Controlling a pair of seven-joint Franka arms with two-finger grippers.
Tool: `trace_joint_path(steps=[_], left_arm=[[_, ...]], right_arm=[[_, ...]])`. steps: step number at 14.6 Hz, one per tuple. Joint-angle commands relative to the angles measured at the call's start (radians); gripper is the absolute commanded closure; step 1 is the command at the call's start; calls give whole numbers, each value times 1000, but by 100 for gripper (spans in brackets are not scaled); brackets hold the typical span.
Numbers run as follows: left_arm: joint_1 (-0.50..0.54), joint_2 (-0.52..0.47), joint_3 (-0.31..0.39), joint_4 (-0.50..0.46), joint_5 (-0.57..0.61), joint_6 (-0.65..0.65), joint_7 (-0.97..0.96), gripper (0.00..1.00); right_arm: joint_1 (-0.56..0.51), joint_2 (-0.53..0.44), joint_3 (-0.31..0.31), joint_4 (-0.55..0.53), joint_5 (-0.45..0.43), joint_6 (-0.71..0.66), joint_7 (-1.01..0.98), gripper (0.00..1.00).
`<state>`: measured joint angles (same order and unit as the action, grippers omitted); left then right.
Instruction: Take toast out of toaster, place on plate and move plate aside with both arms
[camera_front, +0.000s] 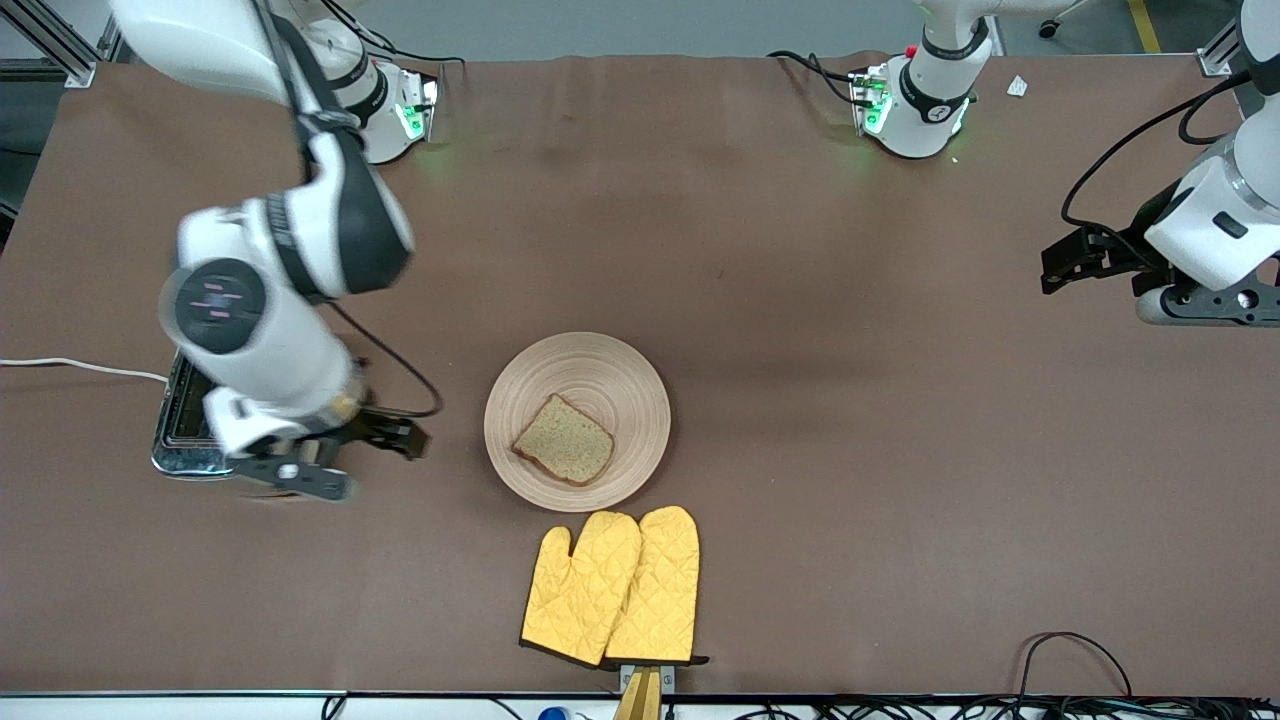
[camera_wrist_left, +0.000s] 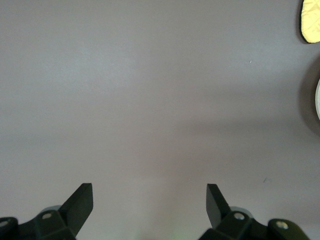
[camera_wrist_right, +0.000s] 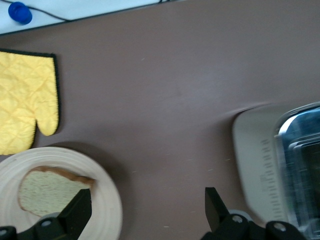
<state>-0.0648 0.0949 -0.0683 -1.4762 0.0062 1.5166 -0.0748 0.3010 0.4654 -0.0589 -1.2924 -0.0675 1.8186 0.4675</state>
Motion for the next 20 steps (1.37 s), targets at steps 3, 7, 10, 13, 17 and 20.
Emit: trace_joint_path(steps=[3,7,10,13,17,20], left_arm=[[-3,8,1,24,18,-22,12,0],[-3,8,1,24,18,-22,12,0],[-3,6,1,24,18,-22,12,0],[-3,6,1,24,18,-22,10,0],[-3,6,1,24,18,-24,10,0],[-3,6,1,24,18,-24,10,0]], right_arm=[[-175,-273,22,-269,3,16,-265,0],[-270,-399,22,-372,5,13,-400,0],[-306,-470,22,-416,15,10,-444,0],[-319,-528,19,-435,66,8,-458,0],[-326,-533,16,-381,71,-28,-555,0],[-344,-528,16,-350,71,-35,-557,0]])
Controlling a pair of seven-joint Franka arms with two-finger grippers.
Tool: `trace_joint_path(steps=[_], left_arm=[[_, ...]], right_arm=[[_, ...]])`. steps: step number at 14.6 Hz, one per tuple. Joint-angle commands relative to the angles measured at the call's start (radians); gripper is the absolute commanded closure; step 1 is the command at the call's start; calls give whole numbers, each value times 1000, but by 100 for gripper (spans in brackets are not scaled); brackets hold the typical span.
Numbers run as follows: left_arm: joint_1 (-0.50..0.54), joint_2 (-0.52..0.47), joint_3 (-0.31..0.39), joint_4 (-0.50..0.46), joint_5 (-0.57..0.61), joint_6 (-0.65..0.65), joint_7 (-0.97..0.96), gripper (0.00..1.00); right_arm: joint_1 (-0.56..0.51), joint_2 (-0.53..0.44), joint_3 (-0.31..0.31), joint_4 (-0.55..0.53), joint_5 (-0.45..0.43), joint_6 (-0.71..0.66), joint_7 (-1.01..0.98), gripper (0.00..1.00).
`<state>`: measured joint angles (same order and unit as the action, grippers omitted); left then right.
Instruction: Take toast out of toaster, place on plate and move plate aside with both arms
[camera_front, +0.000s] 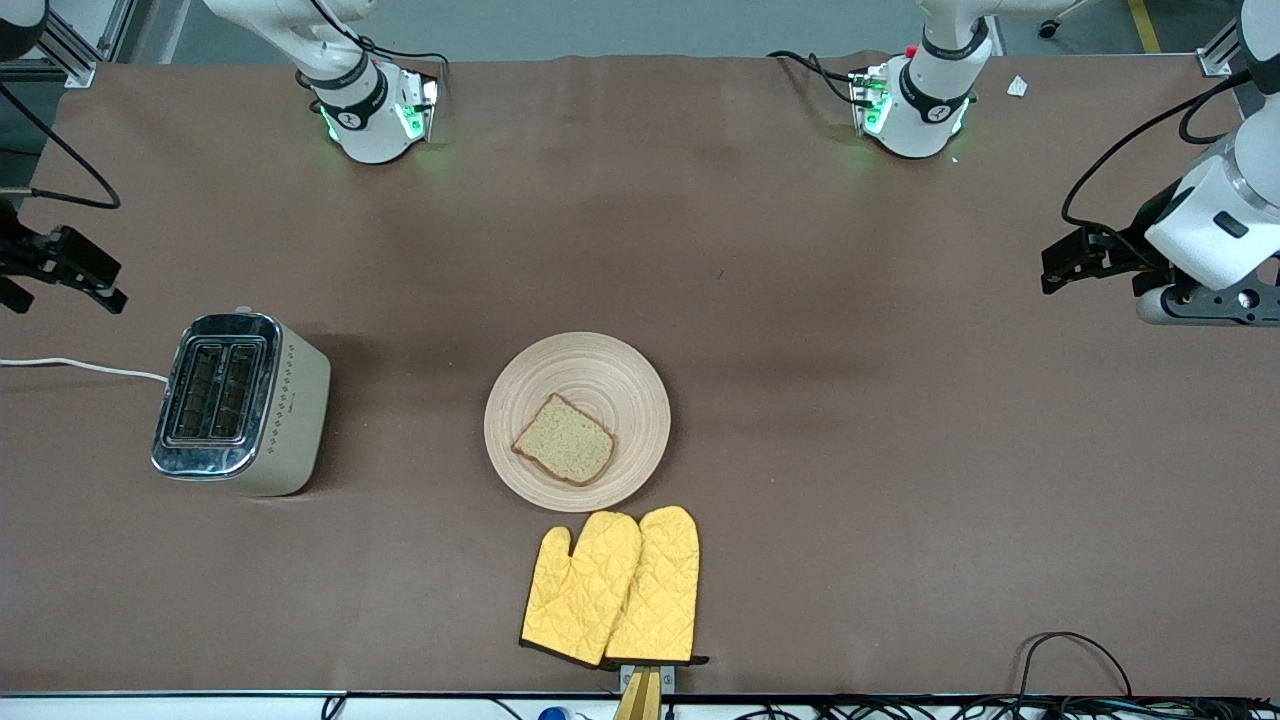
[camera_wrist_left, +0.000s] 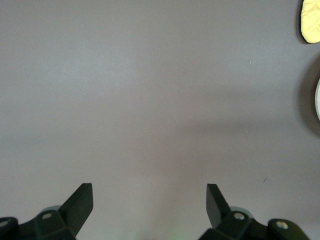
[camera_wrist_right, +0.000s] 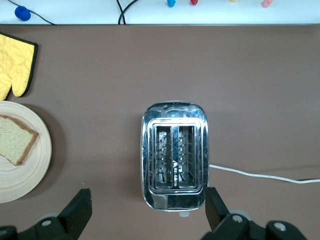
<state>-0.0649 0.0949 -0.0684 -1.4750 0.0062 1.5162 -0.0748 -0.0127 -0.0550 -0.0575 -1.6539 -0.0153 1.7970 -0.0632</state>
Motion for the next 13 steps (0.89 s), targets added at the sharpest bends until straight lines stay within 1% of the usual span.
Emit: trace_joint_path(steps=[1,11,13], left_arm=[[-3,5,1,22,18,-24,10,0],[-3,5,2,22,20,-24,10,0],[-3,5,2,22,20,-24,10,0]], right_arm=[[-32,-8,15,11,18,-13,-24,0],[-38,-6,15,11,15,-13,-35,0],[-39,-6,15,11,15,-33,-33,0]])
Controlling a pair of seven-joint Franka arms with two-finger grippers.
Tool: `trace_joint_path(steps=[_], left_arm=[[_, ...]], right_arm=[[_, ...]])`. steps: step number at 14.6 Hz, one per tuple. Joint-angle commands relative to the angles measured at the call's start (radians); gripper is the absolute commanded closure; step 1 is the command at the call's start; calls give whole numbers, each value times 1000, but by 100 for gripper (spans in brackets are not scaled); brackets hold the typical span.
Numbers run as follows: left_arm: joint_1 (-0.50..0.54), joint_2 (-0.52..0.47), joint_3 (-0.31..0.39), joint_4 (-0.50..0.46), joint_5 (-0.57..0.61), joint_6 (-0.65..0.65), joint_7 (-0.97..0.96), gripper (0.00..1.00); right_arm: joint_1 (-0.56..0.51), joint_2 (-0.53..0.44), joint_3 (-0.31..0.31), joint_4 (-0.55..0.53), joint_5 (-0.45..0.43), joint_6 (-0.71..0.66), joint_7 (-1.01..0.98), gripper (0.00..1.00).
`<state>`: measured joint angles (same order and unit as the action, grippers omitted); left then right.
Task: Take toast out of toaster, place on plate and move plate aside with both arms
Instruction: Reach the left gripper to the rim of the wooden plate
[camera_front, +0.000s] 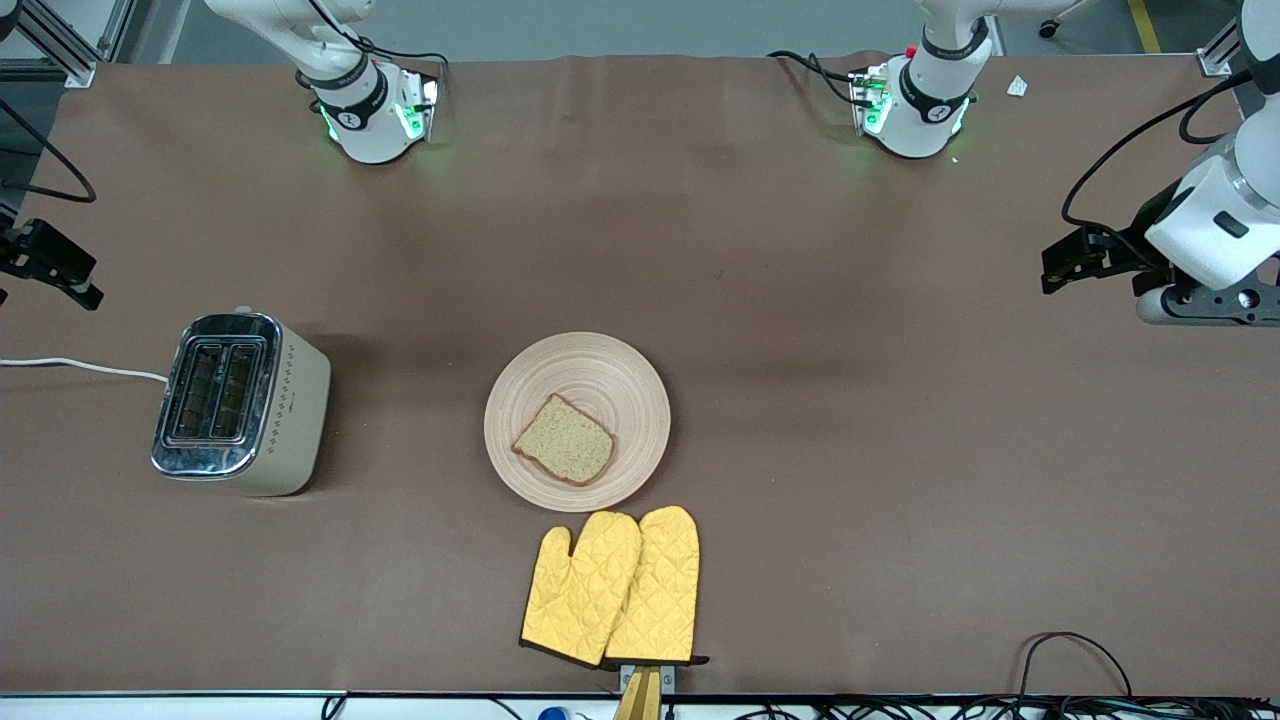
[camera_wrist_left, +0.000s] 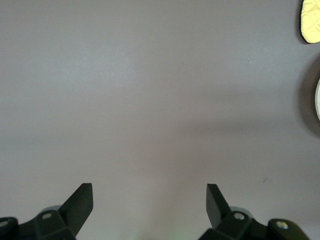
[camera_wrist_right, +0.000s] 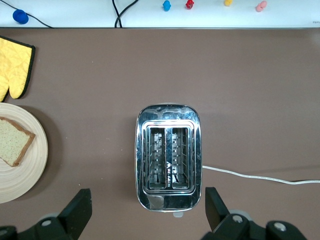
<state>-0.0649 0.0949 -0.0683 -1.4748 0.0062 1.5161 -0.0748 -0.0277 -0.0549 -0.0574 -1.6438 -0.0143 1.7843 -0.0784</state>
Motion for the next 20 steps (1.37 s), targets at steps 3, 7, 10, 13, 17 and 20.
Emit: trace_joint_path(steps=[3,7,10,13,17,20], left_arm=[[-3,5,1,22,6,-25,12,0],[-19,15,-8,10,-228,-102,-6,0],[-45,93,-18,14,-430,-85,-19,0],[-110,201,-22,10,-479,53,-48,0],[-191,351,-31,8,-527,229,-69,0],[-255,425,-31,10,-626,335,-71,0]], right_arm=[[-29,-6,14,1,16,-20,-18,0],[-31,-6,14,-1,16,-20,-20,0],[-31,-6,14,-1,16,-20,-20,0],[-34,-6,14,-2,16,-20,-20,0],[-37,-6,14,-5,16,-22,-20,0],[-44,-6,14,-8,16,-22,-20,0]])
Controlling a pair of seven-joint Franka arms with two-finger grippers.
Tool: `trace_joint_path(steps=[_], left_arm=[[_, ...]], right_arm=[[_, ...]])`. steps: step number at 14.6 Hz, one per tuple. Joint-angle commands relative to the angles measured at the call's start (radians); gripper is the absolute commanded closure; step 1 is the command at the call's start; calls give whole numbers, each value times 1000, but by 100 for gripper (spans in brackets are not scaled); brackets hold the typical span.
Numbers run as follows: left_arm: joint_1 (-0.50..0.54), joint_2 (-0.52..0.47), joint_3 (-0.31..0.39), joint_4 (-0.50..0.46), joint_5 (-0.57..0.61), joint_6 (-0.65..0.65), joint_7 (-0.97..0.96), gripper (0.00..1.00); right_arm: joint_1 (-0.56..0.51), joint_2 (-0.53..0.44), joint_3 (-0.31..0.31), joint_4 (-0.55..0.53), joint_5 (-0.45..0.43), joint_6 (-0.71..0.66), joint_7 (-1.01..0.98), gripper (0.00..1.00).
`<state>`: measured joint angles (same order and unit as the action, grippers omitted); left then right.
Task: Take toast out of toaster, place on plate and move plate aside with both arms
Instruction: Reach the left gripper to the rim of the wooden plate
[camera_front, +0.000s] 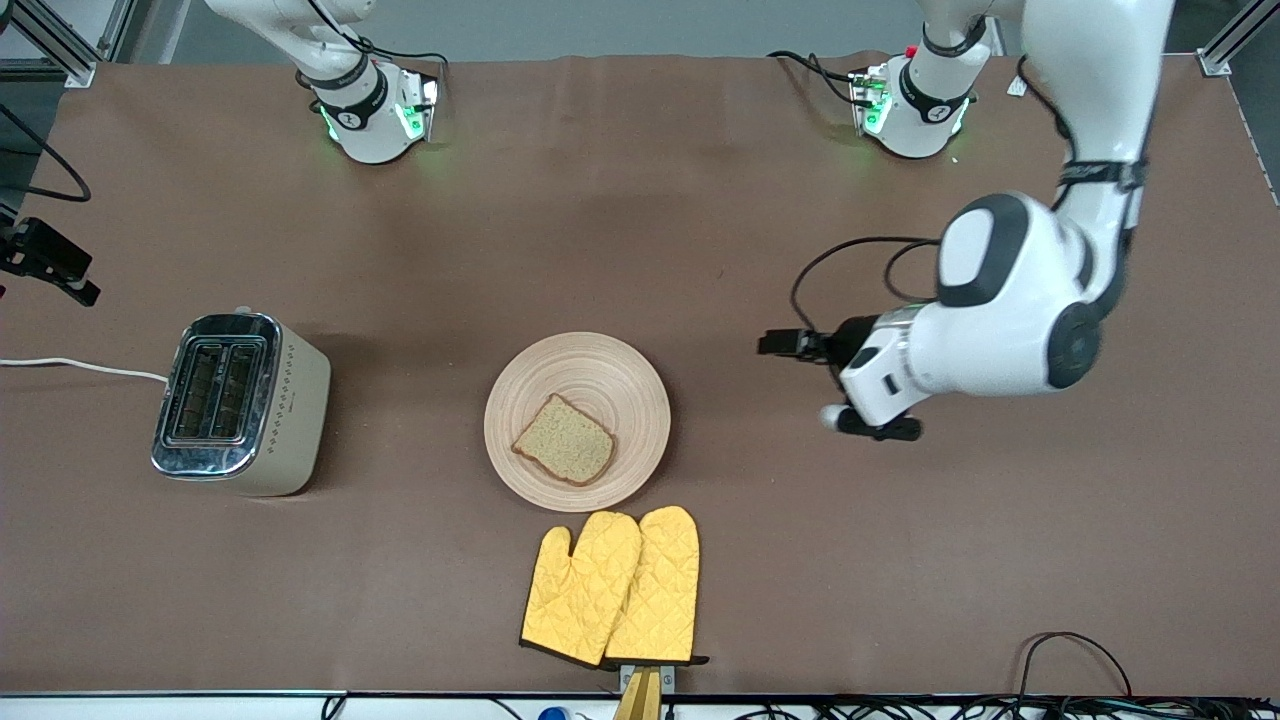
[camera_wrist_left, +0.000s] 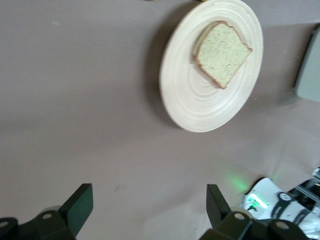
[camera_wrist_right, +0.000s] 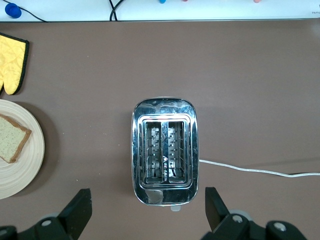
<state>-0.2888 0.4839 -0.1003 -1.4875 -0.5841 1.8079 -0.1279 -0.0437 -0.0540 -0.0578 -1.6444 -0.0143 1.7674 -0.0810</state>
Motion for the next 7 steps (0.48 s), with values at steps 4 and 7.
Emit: trace_joint_path(steps=[4,7], left_arm=[[-99,174,-1,33,-34,203,-9,0],[-137,255,-3,33,-36,393,-18,0]], right_arm=[[-30,-7,15,-8,16,-5,-17,0],[-30,-7,15,-8,16,-5,-19,0]])
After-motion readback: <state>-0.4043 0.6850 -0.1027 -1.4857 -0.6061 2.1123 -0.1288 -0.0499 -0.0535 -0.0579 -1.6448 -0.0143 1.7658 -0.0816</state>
